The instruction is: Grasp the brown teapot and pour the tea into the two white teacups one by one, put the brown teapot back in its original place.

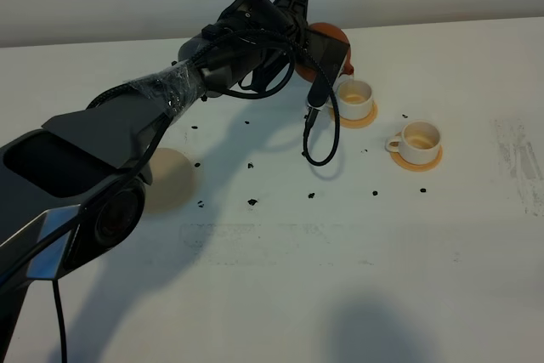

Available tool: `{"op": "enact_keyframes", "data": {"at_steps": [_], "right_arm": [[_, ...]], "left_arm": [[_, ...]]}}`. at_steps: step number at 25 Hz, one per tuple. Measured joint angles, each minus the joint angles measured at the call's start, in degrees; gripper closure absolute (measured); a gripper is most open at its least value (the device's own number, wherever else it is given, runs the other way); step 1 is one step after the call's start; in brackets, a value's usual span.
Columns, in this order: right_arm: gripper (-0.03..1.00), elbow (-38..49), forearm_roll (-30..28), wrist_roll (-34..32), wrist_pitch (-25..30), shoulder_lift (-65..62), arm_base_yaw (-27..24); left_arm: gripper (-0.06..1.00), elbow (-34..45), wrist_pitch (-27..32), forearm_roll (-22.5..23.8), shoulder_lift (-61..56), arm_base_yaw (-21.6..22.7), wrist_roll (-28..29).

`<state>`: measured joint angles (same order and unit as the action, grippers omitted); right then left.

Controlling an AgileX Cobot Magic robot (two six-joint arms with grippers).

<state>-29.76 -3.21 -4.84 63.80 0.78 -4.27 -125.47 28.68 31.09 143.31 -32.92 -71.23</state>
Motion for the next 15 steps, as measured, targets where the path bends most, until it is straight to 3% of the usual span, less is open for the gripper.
{"op": "enact_keyframes", "data": {"at_steps": [15], "right_arm": [[0.74,0.0,0.0,0.0,0.0,0.0,0.0]], "left_arm": [[0.85,0.0,-2.7,2.3,0.0,-0.1,-4.5]]}}
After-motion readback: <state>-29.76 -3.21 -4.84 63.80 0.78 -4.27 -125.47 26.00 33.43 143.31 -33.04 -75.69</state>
